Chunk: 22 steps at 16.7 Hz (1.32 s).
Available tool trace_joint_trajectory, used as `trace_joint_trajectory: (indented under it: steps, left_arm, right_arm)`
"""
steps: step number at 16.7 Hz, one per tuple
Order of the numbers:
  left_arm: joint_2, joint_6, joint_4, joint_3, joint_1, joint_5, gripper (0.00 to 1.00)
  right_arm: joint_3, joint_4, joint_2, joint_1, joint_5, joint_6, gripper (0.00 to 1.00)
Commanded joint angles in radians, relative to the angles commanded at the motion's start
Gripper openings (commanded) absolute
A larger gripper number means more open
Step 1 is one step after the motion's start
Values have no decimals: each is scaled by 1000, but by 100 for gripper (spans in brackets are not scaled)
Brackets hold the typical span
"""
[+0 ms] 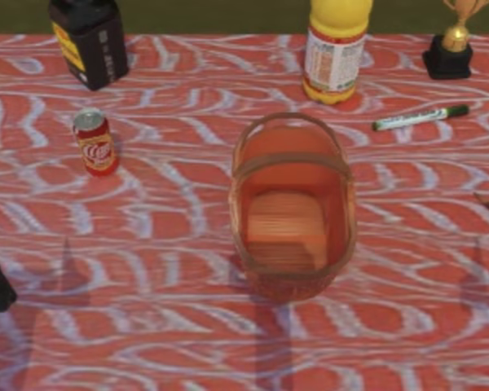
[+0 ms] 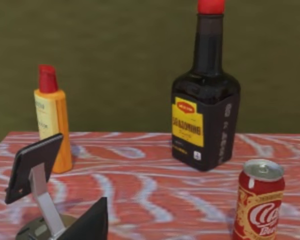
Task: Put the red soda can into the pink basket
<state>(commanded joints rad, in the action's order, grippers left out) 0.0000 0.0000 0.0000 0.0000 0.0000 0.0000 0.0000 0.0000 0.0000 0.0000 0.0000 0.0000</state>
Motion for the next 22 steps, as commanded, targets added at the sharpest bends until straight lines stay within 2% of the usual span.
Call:
trace_joint_trajectory:
  steps: [5,10,15,22]
  left_arm:
    - [57,16,-46,46,-7,3,100]
    - [345,94,-264,277,-45,18,100]
    - [795,213,-574,651,-96,38,100]
    - [1521,406,-1024,1307,-150,45,100]
  right_arm:
    - [0,0,0,0,0,0,100]
    - [0,0,0,0,0,0,100]
    - [0,0,0,0,0,0,100]
    - [0,0,0,0,0,0,100]
